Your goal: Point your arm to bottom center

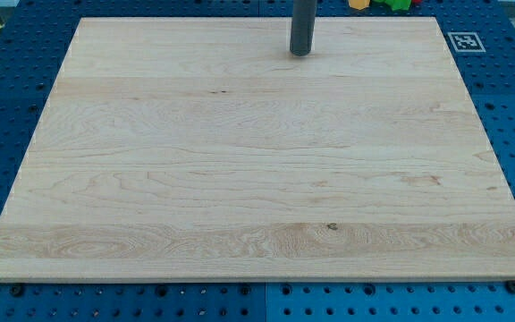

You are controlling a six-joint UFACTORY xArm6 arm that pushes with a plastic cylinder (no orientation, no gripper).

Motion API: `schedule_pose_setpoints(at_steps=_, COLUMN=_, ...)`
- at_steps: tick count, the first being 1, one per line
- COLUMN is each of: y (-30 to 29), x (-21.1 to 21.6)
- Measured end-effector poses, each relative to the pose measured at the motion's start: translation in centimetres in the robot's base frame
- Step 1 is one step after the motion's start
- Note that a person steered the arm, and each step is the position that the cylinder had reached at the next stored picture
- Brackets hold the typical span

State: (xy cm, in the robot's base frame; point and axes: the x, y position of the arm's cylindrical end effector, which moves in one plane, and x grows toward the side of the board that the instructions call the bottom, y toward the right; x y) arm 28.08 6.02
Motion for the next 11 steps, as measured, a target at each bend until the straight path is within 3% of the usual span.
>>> schedule_pose_setpoints(at_steps=2, y=-4.5, x=10.9)
schedule_pose_setpoints(at_steps=5, y=1.0, x=12.6)
schedule_pose_setpoints(at_steps=6, y=-1.7, x=16.5)
schedule_pose_setpoints(at_steps=8, y=-7.8, x=30.0)
schedule_pose_setpoints(at_steps=9, y=-8.9, x=32.4)
schedule_pose_setpoints(at_steps=11, y=-3.0, x=23.1)
